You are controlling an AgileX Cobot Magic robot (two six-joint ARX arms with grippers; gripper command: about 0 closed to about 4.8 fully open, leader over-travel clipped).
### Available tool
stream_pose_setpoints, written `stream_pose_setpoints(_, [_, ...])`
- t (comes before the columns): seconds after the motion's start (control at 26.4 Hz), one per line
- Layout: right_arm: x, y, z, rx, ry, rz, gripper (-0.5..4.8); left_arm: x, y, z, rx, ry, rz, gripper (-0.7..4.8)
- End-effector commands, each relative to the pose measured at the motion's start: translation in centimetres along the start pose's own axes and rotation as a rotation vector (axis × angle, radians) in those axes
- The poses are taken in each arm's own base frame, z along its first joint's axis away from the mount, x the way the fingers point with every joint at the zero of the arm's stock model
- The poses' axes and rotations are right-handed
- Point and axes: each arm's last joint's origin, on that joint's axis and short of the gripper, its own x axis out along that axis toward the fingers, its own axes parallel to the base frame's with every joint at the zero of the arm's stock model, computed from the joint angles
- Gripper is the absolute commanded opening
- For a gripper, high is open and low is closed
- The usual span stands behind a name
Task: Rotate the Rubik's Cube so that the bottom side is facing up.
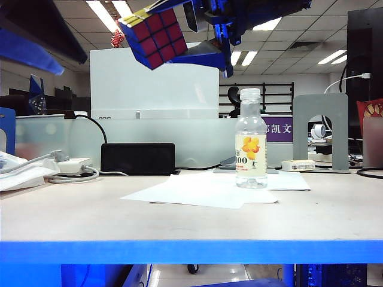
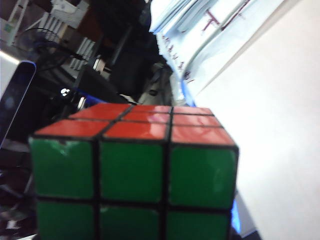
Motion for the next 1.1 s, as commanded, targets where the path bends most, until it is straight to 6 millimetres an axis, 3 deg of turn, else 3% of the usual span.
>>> stream_pose_setpoints(0.04, [-0.1,0.7,0.3,-0.017,-0.001,0.068,2.84,-0.1,0.0,0.8,0.048,-0.076,-0.021,3.46])
stream_pose_setpoints(0.19, [-0.2,0.9,0.3,-0.014,0.010,0.132,2.84,-0.2,-0.2,1.5,0.160,-0.161,-0.113,3.46])
stream_pose_setpoints(0.34, [-0.2,1.1,0.3,-0.013,0.021,0.182,2.84,-0.3,0.1,1.8,0.246,-0.199,-0.088,3.46])
stream_pose_setpoints(0.53, [-0.2,1.3,0.3,-0.009,0.036,0.257,2.84,-1.1,1.5,2.7,0.279,-0.329,-0.063,3.46])
stream_pose_setpoints(0.64, [-0.3,1.5,0.4,-0.032,0.041,0.306,2.84,-1.0,1.9,3.5,0.240,-0.422,-0.163,3.47])
stream_pose_setpoints(0.79, [-0.3,1.6,0.8,-0.046,0.026,0.301,2.84,-0.2,1.8,3.2,0.199,-0.410,-0.308,3.46])
stream_pose_setpoints(0.98, [-0.4,1.8,1.3,-0.048,0.013,0.305,2.84,-0.3,2.0,3.5,0.220,-0.435,-0.252,3.47])
stream_pose_setpoints(1.02, [-0.4,1.8,1.4,-0.051,0.013,0.310,2.83,-0.1,2.1,3.5,0.216,-0.430,-0.217,3.53])
stream_pose_setpoints(1.1, [-0.4,1.9,1.5,-0.044,0.011,0.311,2.84,0.6,2.4,3.5,0.200,-0.422,-0.220,4.79])
